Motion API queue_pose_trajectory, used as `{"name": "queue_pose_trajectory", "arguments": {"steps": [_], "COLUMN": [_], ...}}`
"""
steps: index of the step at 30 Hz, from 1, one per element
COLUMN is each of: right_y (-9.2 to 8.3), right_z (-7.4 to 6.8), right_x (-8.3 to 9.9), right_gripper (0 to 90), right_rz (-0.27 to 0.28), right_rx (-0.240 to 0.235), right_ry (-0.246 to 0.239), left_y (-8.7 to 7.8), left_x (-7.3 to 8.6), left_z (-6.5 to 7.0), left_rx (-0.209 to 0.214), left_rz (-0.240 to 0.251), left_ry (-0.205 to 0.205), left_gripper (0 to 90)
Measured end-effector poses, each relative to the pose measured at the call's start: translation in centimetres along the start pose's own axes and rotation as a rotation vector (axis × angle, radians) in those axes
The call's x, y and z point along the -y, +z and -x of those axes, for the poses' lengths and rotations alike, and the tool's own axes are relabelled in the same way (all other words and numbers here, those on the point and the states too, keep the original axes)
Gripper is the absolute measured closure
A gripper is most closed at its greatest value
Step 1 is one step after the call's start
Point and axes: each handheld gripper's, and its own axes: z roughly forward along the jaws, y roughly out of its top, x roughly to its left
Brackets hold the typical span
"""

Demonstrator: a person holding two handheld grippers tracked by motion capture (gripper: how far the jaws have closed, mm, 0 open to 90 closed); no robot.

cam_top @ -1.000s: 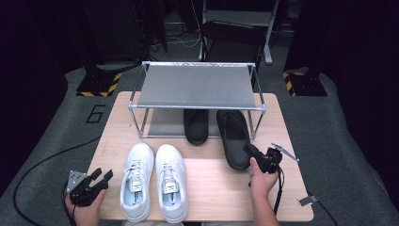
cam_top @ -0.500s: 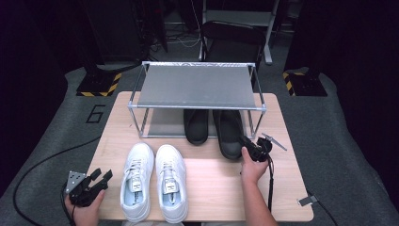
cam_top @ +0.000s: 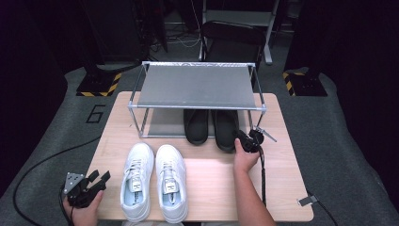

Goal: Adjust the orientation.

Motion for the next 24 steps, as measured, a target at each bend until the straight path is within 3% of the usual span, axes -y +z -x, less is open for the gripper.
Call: {"name": "queue_pose_trajectory", "arguments": {"steps": [7, 10, 11, 14, 18, 24], "right_y": [1.3, 1.7, 1.9, 2.3, 2.5, 2.8], "right_z": [-0.6, -0.7, -0.7, -0.8, -0.7, -0.5], "right_x": [-0.2, -0.4, -0.4, -0.4, -0.5, -0.5], "right_gripper": [65.5, 65.6, 65.5, 65.6, 65.5, 65.5], "right_rz": [0.010, 0.009, 0.004, 0.005, 0.012, 0.011], "right_rx": [0.002, 0.017, 0.028, 0.033, 0.029, 0.041], "right_ry": [-0.033, -0.032, -0.053, -0.052, -0.011, -0.011], "left_y": [0.0, 0.0, 0.0, -0.1, -0.2, -0.2], "left_x": [0.1, 0.1, 0.2, 0.2, 0.2, 0.2], "left_z": [0.1, 0.2, 0.2, 0.2, 0.1, 0.1], "left_rx": [-0.002, -0.002, -0.006, -0.006, -0.006, -0.006], "left_rz": [0.005, 0.013, 0.024, 0.022, 0.012, 0.008], "left_ry": [-0.005, 0.002, 0.002, -0.001, 0.009, 0.013], "left_gripper": [47.3, 47.3, 47.3, 47.4, 47.4, 47.4]}}
